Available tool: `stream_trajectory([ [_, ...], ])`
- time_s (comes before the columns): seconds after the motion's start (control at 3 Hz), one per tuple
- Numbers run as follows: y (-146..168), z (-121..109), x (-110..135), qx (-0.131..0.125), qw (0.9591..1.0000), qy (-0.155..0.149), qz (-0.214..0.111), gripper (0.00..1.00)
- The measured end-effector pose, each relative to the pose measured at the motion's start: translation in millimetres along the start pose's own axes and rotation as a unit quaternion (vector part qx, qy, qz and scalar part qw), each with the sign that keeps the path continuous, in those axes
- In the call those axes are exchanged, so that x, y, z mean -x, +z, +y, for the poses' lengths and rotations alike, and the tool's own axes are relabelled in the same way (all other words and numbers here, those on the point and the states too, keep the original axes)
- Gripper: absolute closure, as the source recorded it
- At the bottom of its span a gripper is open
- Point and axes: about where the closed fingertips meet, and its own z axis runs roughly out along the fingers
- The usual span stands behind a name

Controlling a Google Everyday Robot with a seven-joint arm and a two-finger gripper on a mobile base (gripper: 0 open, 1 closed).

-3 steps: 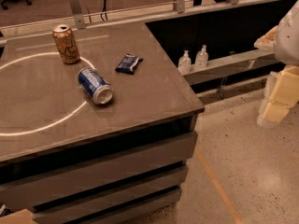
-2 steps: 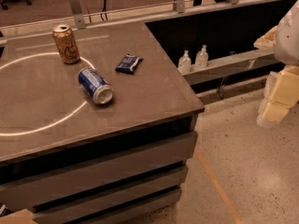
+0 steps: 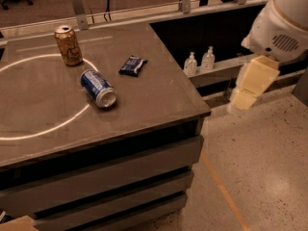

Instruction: Place pepsi can upright

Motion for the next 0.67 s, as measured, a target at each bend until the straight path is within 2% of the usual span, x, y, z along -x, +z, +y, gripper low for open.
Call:
stream_trajectory([
  [0.67,31,-11,57,0.02,0.9982,0.056,-0.004,0.0],
])
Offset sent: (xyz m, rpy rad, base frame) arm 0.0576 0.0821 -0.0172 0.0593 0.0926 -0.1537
